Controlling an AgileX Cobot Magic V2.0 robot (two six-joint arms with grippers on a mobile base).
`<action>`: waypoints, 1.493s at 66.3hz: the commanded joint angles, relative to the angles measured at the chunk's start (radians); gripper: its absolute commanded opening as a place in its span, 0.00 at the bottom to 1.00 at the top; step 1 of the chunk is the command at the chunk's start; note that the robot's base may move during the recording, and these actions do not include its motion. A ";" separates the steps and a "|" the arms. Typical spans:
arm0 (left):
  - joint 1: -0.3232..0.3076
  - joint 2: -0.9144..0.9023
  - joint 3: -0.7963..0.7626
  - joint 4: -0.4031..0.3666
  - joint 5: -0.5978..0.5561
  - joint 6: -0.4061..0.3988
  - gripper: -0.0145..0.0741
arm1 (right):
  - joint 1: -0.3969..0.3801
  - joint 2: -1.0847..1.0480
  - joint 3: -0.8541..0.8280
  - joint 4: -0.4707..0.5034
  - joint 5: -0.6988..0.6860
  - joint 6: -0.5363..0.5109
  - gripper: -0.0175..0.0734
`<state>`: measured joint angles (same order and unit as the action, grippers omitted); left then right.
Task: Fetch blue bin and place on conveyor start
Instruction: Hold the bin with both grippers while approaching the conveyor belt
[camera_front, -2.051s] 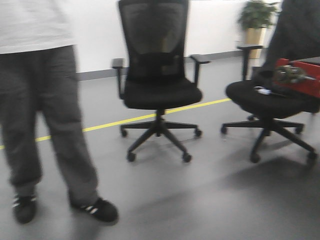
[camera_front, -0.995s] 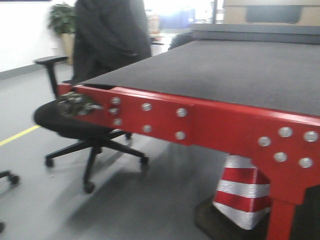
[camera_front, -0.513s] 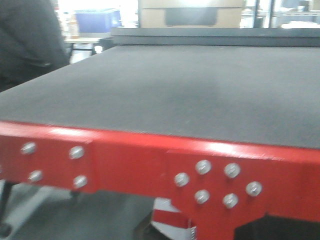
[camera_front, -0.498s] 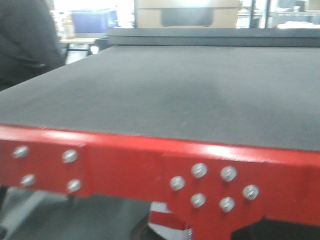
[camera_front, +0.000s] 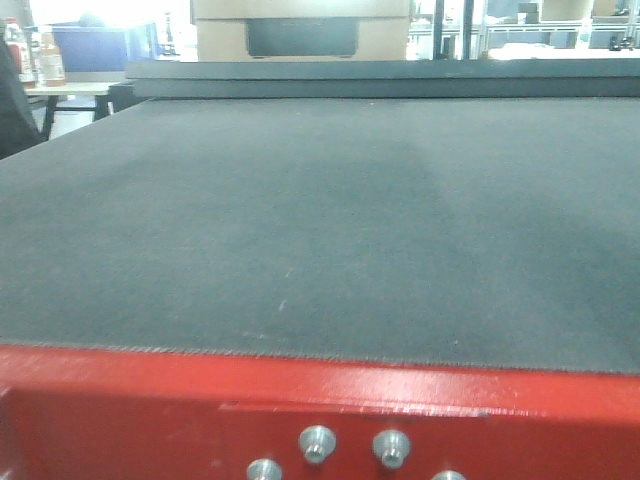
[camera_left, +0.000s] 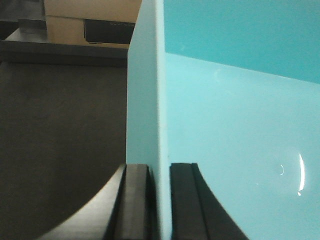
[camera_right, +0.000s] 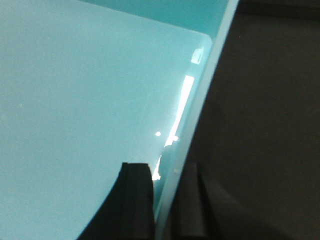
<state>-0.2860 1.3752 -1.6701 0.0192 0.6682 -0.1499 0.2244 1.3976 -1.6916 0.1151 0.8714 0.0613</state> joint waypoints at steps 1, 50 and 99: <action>0.001 -0.015 -0.011 -0.032 -0.060 -0.018 0.04 | -0.005 -0.006 -0.004 -0.023 -0.041 -0.033 0.03; 0.001 -0.015 -0.011 -0.032 -0.060 -0.018 0.04 | -0.005 -0.006 -0.004 -0.023 -0.041 -0.033 0.03; 0.001 -0.015 -0.011 -0.032 -0.077 -0.018 0.04 | -0.005 -0.006 -0.004 -0.008 -0.056 -0.033 0.03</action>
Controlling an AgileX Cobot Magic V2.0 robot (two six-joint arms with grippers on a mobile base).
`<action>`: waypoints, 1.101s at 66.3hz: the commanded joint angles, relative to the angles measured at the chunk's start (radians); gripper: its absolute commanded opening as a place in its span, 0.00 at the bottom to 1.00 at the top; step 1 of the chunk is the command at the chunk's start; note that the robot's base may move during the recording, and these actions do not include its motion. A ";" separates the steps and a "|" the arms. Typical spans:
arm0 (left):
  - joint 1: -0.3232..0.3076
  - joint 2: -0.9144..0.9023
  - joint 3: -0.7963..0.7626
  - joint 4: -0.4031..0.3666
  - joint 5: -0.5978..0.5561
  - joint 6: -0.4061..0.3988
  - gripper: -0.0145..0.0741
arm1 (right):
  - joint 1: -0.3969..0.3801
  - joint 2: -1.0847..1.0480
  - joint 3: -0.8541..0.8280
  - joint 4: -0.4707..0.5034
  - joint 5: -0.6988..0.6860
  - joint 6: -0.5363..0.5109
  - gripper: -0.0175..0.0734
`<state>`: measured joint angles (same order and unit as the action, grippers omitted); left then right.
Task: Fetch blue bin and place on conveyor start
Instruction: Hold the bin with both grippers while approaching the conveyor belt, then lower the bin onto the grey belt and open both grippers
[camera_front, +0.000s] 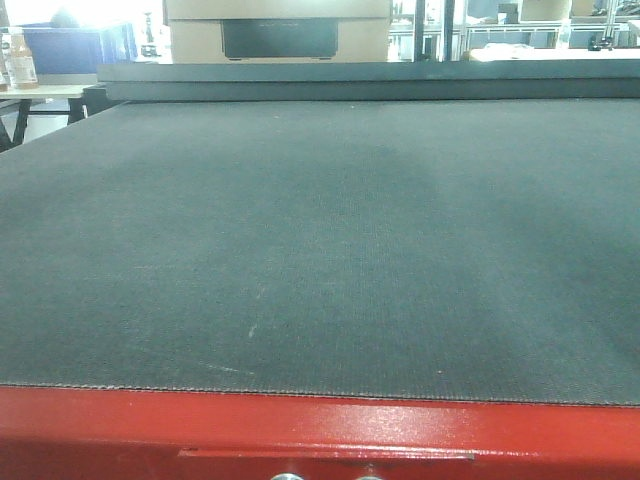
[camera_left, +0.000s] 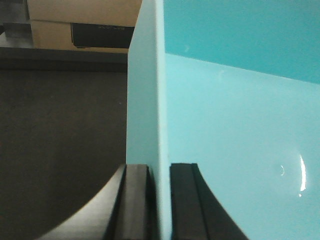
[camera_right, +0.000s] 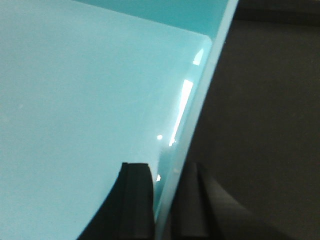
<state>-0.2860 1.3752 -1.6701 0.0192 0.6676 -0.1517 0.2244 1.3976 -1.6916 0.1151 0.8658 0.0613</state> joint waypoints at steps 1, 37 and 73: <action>0.001 -0.015 -0.011 -0.032 -0.077 -0.016 0.04 | -0.005 -0.006 -0.004 -0.008 -0.050 -0.033 0.03; 0.001 -0.003 -0.008 -0.035 0.123 -0.016 0.04 | -0.005 0.019 -0.004 -0.015 0.070 -0.036 0.03; 0.001 0.207 0.250 -0.032 0.050 -0.016 0.04 | -0.005 0.318 0.095 -0.064 -0.002 -0.036 0.03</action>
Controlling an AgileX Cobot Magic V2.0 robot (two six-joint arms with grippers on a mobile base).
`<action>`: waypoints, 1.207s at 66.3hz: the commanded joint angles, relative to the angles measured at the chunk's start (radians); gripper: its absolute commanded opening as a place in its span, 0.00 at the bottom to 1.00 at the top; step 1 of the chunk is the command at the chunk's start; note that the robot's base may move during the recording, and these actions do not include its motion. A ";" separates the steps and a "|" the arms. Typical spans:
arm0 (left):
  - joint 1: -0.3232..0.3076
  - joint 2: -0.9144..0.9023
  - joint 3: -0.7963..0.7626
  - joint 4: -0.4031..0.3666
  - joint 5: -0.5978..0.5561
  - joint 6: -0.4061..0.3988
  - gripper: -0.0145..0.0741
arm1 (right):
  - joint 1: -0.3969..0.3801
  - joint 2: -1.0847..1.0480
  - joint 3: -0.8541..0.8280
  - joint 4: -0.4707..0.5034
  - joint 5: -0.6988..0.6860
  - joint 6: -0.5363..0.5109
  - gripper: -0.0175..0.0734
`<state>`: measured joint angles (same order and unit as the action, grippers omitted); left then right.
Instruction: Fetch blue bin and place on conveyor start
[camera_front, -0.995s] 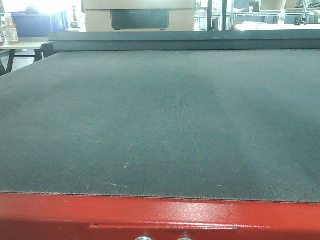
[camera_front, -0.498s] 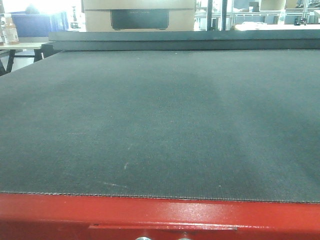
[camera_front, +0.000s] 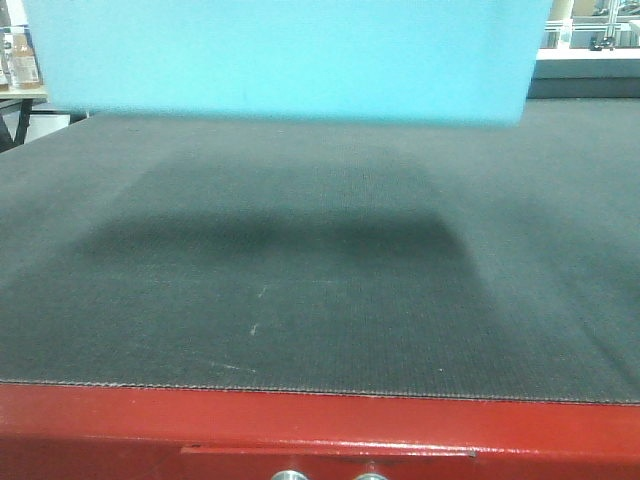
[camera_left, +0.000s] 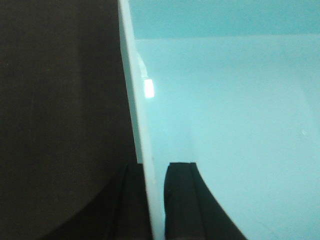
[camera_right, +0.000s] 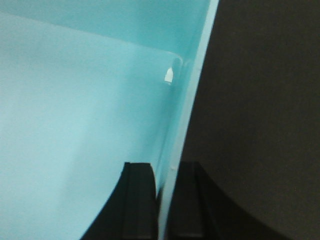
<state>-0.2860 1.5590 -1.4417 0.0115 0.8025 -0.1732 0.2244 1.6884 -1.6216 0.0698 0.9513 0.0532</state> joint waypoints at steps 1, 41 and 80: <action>0.001 0.030 0.027 -0.025 -0.094 0.005 0.04 | -0.006 0.034 0.030 -0.018 -0.094 -0.028 0.03; 0.001 0.170 0.025 0.020 -0.135 0.014 0.85 | -0.015 0.120 0.075 -0.023 -0.189 -0.028 0.77; 0.118 -0.244 0.160 0.115 -0.085 0.014 0.04 | -0.172 -0.221 0.240 -0.023 -0.163 -0.028 0.01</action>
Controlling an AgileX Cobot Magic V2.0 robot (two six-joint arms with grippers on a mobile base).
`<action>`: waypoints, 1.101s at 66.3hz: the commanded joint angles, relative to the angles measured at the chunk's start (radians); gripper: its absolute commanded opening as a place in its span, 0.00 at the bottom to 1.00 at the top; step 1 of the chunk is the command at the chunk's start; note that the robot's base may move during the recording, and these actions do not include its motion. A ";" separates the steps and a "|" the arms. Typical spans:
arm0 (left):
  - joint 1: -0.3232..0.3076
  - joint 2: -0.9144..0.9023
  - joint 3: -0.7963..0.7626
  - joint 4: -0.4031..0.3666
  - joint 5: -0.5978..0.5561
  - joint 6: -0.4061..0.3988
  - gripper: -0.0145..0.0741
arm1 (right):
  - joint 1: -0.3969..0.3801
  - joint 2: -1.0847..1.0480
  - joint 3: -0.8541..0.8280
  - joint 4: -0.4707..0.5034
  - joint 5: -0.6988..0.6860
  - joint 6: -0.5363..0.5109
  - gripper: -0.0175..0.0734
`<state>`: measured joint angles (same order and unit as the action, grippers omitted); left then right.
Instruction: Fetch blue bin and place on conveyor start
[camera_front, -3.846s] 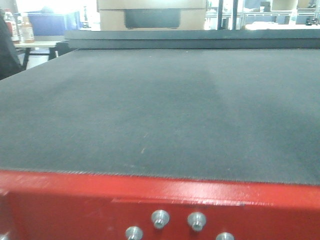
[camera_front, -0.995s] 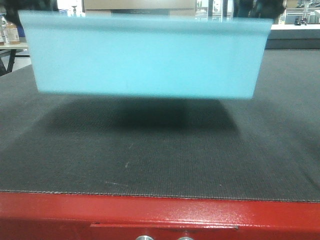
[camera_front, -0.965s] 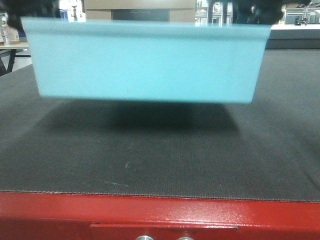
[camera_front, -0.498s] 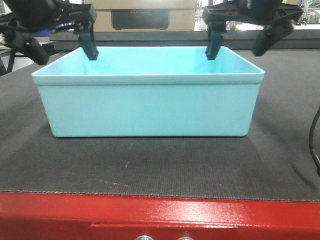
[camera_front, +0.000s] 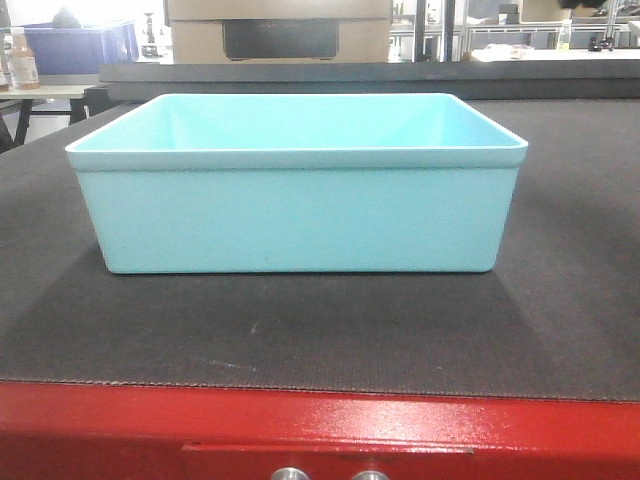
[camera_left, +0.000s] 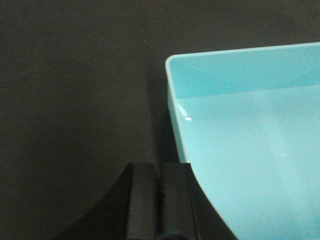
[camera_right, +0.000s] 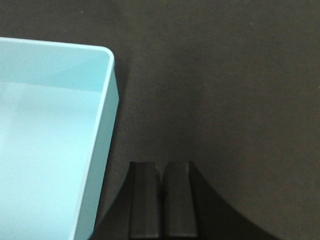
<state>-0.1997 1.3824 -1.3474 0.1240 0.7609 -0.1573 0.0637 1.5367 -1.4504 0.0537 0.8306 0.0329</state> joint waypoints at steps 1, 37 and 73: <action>0.042 -0.080 0.083 0.002 -0.051 -0.002 0.04 | -0.012 -0.082 0.087 -0.007 -0.051 -0.008 0.01; 0.137 -0.694 0.705 0.002 -0.354 -0.002 0.04 | -0.014 -0.623 0.817 -0.007 -0.590 -0.008 0.01; 0.137 -0.968 0.825 0.002 -0.387 -0.002 0.04 | -0.014 -0.799 0.928 -0.007 -0.682 -0.008 0.01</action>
<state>-0.0680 0.4228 -0.5251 0.1267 0.3987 -0.1573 0.0538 0.7445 -0.5261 0.0537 0.1805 0.0285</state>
